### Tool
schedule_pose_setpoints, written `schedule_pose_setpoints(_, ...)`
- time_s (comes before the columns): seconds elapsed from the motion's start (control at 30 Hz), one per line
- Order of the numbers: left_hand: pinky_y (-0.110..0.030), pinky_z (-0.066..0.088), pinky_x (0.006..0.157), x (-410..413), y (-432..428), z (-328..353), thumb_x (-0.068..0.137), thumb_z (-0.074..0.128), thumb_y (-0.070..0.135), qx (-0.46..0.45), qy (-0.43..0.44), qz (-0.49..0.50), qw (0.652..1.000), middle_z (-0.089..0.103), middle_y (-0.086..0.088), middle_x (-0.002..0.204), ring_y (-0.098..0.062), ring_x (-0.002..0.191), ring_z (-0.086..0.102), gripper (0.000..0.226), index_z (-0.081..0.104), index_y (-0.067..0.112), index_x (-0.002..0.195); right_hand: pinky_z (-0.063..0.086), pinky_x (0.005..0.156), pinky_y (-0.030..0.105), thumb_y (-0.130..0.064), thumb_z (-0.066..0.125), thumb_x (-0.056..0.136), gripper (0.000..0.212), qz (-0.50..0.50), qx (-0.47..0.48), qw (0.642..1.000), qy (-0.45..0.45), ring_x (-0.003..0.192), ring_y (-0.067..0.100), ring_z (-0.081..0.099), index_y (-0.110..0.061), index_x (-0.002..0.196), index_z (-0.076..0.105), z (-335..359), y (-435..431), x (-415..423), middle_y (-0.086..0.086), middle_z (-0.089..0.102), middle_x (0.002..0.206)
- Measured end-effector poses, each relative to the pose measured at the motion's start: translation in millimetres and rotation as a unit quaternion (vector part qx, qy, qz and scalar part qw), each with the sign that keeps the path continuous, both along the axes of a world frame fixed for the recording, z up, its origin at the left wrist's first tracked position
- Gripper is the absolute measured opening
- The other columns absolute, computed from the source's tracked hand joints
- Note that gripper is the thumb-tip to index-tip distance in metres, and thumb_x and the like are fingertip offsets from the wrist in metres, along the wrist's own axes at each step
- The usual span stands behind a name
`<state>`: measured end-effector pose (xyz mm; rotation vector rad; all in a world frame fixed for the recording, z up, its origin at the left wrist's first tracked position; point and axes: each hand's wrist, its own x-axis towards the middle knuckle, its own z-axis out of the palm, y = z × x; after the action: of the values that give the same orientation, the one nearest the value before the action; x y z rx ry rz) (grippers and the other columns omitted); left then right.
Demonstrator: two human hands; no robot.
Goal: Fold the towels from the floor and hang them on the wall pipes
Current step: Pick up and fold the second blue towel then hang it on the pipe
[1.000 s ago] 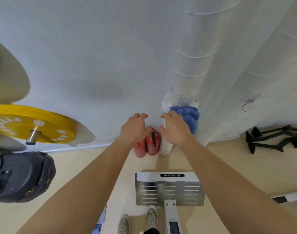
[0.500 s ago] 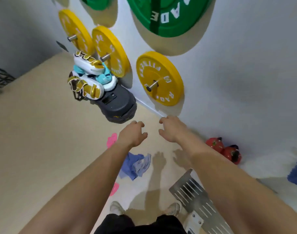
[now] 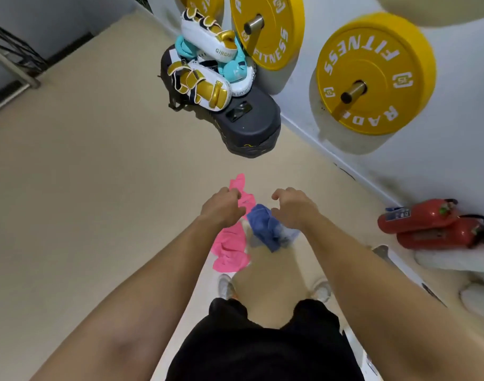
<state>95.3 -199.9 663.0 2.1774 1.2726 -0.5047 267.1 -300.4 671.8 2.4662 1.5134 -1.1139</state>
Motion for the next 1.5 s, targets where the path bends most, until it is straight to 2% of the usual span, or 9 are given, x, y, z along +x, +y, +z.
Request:
schedule_pose_setpoints(0.2,-0.04,0.048,0.088,-10,27,-42,0.096,0.055,0.036,-0.022,0.032,-0.077,0.996,0.05,-0.01,0.135,-0.031,0.116,0.057,0.047,0.048,0.019,0.139,0.038,0.105,0.053,-0.031,0.05,0.075,0.02,-0.069,-0.044,0.996,0.041,0.092,0.03,0.061,-0.021,0.09,0.059,-53,-7,-26,0.003,0.058,0.088)
schedule_pose_setpoints(0.27,-0.041,0.049,0.089,-4,33,-65,0.096,0.054,0.038,-0.025,0.042,-0.09,0.995,0.051,-0.01,0.133,-0.031,0.115,0.057,0.047,0.048,0.019,0.138,0.044,0.086,0.04,-0.025,0.053,0.086,0.011,-0.083,-0.057,0.992,0.072,0.083,0.031,0.058,-0.019,0.078,0.047,-80,-7,-23,0.002,0.051,0.078)
schedule_pose_setpoints(0.33,-0.041,0.049,0.089,4,40,-94,0.096,0.054,0.038,-0.024,0.045,-0.094,0.994,0.052,-0.009,0.132,-0.03,0.115,0.057,0.046,0.049,0.018,0.137,0.042,0.068,0.035,-0.027,0.052,0.094,0.016,-0.116,-0.059,0.988,0.085,0.082,0.03,0.055,-0.016,0.084,0.046,-115,-7,-16,0.004,0.051,0.084)
schedule_pose_setpoints(0.43,-0.04,0.05,0.089,20,49,-155,0.096,0.054,0.034,-0.03,0.038,-0.099,0.994,0.054,-0.007,0.131,-0.028,0.115,0.057,0.042,0.052,0.019,0.134,0.051,0.075,0.04,-0.034,0.05,0.094,0.026,-0.18,-0.065,0.976,0.104,0.092,0.033,0.057,-0.011,0.106,0.056,-188,-8,-7,0.01,0.059,0.104)
schedule_pose_setpoints(0.67,-0.03,0.041,0.08,52,67,-415,0.095,0.053,0.033,-0.077,0.031,-0.152,0.985,0.055,-0.004,0.131,-0.026,0.114,0.057,0.043,0.05,0.019,0.136,0.05,0.09,0.042,-0.027,0.054,0.094,0.041,-0.29,-0.093,0.946,0.111,0.113,0.034,0.055,-0.015,0.133,0.047,-441,11,-13,0.012,0.051,0.131)
schedule_pose_setpoints(0.87,-0.042,0.048,0.086,99,83,-666,0.095,0.051,0.025,-0.056,-0.014,-0.262,0.963,0.056,-0.01,0.13,-0.03,0.112,0.056,0.043,0.048,0.013,0.136,0.051,0.075,0.043,-0.025,0.051,0.092,0.024,-0.361,-0.047,0.931,0.03,0.097,0.031,0.057,-0.014,0.113,0.056,-673,34,-1,0.01,0.056,0.117)
schedule_pose_setpoints(1.07,-0.041,0.044,0.086,161,114,-817,0.086,0.055,0.016,0.056,-0.122,-0.359,0.924,0.061,-0.005,0.122,-0.03,0.112,0.053,0.031,0.064,0.016,0.116,0.049,0.068,0.04,-0.034,0.056,0.09,0.019,-0.373,0.021,0.919,-0.129,0.081,0.025,0.056,-0.016,0.093,0.063,-815,65,21,0.006,0.06,0.093)
schedule_pose_setpoints(1.3,-0.042,0.046,0.082,171,135,-835,0.091,0.056,0.028,0.026,-0.155,-0.35,0.924,0.068,-0.002,0.102,-0.028,0.097,0.061,0.018,0.069,0.025,0.103,0.037,0.07,0.037,-0.024,0.062,0.09,0.01,-0.371,0.035,0.912,-0.17,0.083,0.03,0.057,-0.019,0.082,0.065,-830,73,30,0.003,0.063,0.078)
schedule_pose_setpoints(1.5,-0.041,0.051,0.073,131,129,-678,0.095,0.056,0.029,-0.089,-0.177,-0.243,0.95,0.071,-0.002,0.088,-0.026,0.084,0.065,0.014,0.067,0.021,0.098,0.036,0.056,0.033,-0.021,0.046,0.09,0.005,-0.459,-0.006,0.888,-0.033,0.07,0.027,0.051,-0.018,0.087,0.046,-663,51,19,0.001,0.053,0.078)
